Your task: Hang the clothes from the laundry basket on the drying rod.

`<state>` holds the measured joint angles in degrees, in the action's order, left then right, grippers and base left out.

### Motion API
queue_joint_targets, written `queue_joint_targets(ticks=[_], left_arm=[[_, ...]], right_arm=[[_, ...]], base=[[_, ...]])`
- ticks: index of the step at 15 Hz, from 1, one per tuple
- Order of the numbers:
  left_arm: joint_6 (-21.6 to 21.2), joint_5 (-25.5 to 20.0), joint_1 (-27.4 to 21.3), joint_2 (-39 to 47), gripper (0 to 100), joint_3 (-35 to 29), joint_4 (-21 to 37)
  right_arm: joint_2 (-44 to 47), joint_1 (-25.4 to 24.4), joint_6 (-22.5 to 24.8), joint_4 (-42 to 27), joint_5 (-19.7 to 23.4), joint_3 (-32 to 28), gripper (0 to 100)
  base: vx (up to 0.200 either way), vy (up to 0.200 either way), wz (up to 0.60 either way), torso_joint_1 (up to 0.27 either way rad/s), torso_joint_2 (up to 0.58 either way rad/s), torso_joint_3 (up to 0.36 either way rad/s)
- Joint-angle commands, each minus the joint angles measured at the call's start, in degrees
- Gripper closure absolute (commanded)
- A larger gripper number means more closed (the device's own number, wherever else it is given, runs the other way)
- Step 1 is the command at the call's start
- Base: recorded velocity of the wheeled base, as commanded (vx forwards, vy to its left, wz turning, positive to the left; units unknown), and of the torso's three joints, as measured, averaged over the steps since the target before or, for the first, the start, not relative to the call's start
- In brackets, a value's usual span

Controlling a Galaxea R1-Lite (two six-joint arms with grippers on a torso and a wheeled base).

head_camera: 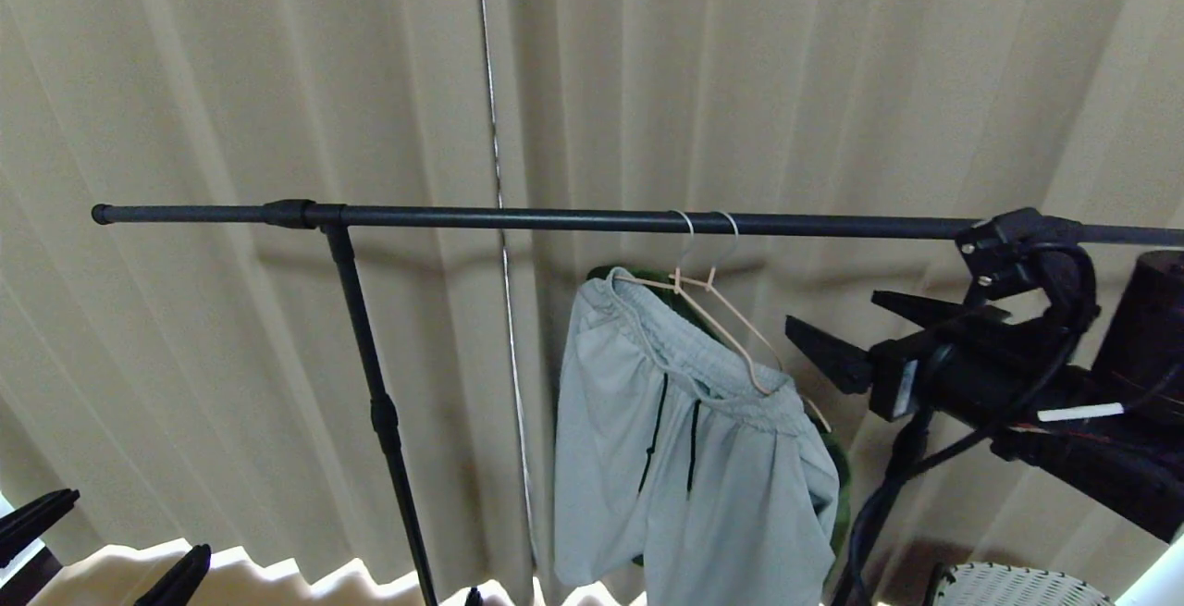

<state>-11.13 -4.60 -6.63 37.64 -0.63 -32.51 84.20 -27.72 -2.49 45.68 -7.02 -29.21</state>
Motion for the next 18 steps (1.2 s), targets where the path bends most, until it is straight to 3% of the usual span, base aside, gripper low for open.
queue_joint_targets(ticks=[1,4,5,7,9,13,15,18], left_arm=[[0.0,0.0,0.1,-1.3,0,-0.1,0.0],[0.1,1.0,2.2,-2.0,0,0.1,0.2],[0.1,2.8,5.0,-2.8,0,0.5,0.4],[2.5,7.0,12.2,-6.9,0,0.6,6.4],[5.1,7.1,17.6,-13.9,0,0.6,16.5],[5.0,6.8,16.6,-31.9,0,0.5,33.8],[6.6,6.4,16.6,-32.1,0,0.6,33.4],[7.7,3.3,16.6,-32.1,0,0.6,32.6]], right_arm=[[-11.0,3.6,-0.3,0.0,0.1,7.6,0],[-17.6,8.1,0.2,-0.9,0.0,11.5,0],[-19.2,10.2,0.4,-0.9,0.0,13.7,0],[-22.0,14.4,0.9,-0.9,-0.1,15.8,0],[-23.6,19.0,2.7,-2.2,-0.1,17.6,0],[-31.2,23.2,2.8,-11.4,0.0,19.7,0],[-38.3,23.2,2.8,-20.4,0.0,19.5,0],[-45.9,23.2,2.8,-28.2,0.0,19.4,0]], base=[[0.000,0.000,0.00,0.000,0.00,0.000],[0.000,0.000,0.00,0.000,0.00,0.000],[0.000,0.000,0.00,0.000,0.00,0.000],[0.000,0.000,0.00,0.000,0.00,0.000],[0.000,0.000,0.00,0.000,0.00,0.000],[0.000,0.000,0.00,0.000,0.00,0.000],[0.000,0.000,0.00,0.000,0.00,0.000],[0.000,0.000,0.00,0.000,0.00,0.000]])
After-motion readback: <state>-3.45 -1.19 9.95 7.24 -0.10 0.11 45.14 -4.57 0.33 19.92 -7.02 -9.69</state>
